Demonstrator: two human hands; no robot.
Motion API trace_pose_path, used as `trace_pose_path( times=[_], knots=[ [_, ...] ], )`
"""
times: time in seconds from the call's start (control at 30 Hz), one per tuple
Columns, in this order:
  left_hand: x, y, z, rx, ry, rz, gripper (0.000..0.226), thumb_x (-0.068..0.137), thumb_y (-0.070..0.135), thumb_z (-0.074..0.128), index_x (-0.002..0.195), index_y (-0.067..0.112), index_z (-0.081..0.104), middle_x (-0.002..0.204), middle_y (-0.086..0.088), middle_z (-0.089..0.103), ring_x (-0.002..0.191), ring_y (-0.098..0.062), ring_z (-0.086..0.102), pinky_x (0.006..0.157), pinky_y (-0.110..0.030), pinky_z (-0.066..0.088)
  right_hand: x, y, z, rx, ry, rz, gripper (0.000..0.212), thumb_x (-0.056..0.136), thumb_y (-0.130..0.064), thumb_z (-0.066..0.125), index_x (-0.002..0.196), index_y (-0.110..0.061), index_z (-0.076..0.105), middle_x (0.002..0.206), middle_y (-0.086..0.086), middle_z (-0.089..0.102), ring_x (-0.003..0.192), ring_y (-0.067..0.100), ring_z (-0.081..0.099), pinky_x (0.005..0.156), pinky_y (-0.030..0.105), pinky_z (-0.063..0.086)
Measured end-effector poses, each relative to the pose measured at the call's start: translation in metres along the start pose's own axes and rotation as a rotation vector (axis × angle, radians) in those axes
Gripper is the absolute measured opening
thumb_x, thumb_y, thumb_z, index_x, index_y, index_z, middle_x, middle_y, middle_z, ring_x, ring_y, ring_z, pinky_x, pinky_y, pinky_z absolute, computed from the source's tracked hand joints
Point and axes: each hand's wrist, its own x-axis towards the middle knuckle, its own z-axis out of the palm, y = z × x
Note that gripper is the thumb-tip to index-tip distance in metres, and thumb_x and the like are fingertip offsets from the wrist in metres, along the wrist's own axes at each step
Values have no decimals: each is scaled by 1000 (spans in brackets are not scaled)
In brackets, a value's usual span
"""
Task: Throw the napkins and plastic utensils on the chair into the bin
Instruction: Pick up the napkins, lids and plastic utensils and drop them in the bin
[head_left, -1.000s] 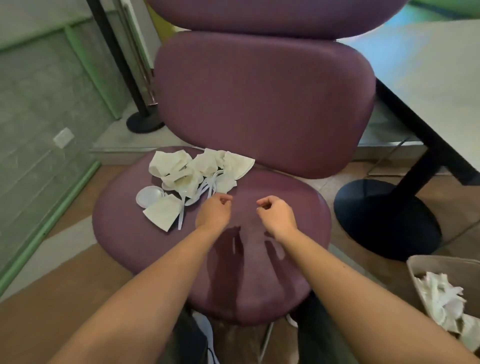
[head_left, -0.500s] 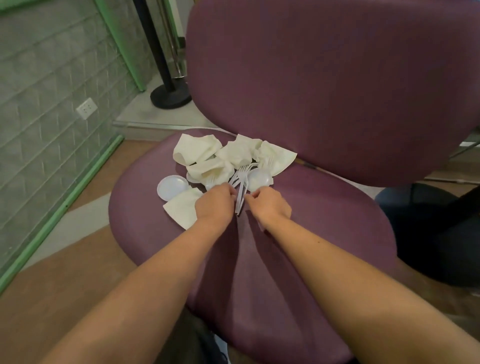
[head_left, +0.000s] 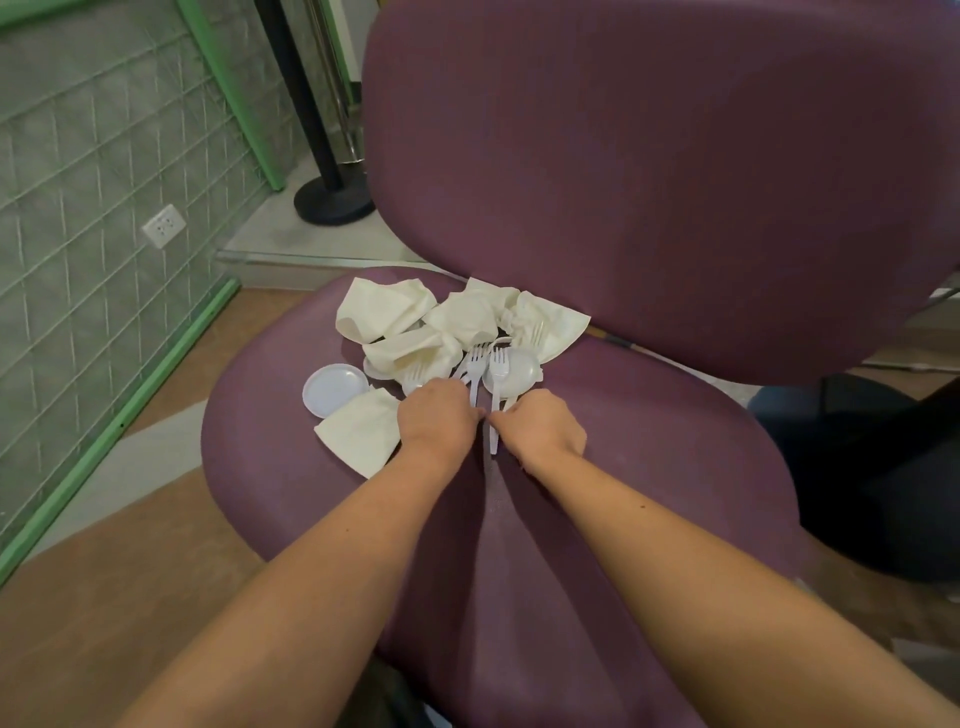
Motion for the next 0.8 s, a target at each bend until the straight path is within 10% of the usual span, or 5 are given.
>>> trace_pose_path(
  times=[0.43, 0.8],
  knots=[
    [-16, -4, -10, -177, -65, -48, 26, 86, 32, 57, 104, 16, 67, 102, -5, 68, 97, -28, 63, 68, -30, 42, -10, 0, 3, 225, -20, 5, 30, 83, -30, 67, 109, -20, 58, 108, 2, 65, 96, 25, 64, 74, 33, 53],
    [-62, 40, -31, -674, -112, 26, 38, 86, 26, 59, 122, 28, 50, 83, 9, 58, 77, -15, 61, 69, -31, 44, -55, 51, -47, 611, 44, 118, 9, 78, -19, 62, 85, -24, 59, 75, -2, 67, 66, 20, 63, 71, 40, 57]
  ],
)
